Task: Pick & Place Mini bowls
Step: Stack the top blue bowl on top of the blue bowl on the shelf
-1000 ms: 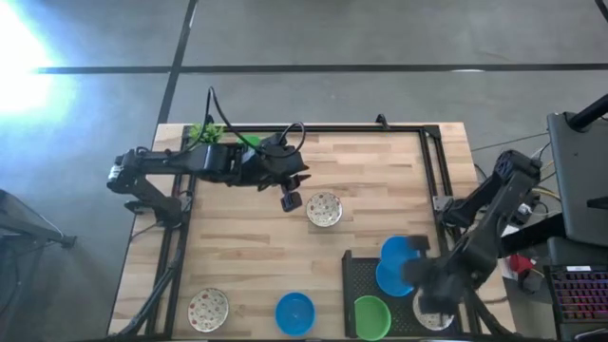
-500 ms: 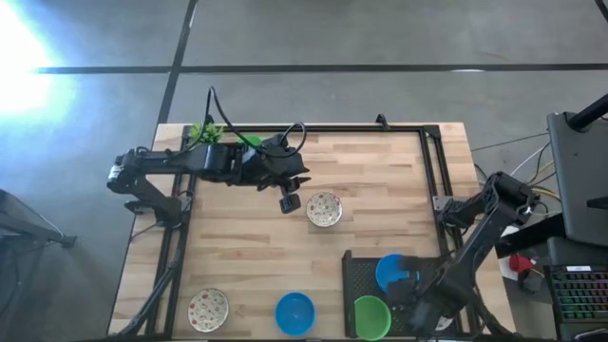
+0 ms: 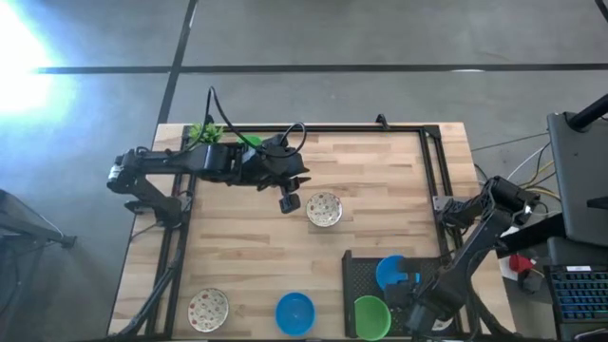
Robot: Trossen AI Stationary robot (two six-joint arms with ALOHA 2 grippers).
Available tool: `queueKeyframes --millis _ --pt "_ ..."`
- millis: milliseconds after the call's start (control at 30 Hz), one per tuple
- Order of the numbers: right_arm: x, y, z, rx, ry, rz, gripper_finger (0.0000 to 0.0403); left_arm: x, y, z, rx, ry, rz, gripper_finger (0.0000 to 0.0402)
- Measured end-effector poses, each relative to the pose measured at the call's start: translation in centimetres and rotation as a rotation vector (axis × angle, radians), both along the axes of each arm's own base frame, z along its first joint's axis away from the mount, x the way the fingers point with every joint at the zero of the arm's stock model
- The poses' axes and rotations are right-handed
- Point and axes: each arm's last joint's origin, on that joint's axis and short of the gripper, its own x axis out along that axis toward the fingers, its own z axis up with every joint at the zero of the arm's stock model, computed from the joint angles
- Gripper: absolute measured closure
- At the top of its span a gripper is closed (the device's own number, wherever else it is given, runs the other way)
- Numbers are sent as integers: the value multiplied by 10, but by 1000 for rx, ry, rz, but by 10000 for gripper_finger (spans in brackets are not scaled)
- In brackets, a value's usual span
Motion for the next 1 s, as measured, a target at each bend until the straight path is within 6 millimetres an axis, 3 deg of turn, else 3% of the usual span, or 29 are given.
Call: queueKeyframes --millis 233,567,767,1000 --pt "0 0 -1 -4 3 6 386 0 0 0 0 1 0 314" --pt "0 0 1 -3 -1 20 307 0 0 0 1 3 0 314" --pt "6 8 22 43 -48 86 268 -1 0 -1 1 13 -1 314" --pt "7 7 42 38 -34 30 259 -1 0 -1 2 16 0 314"
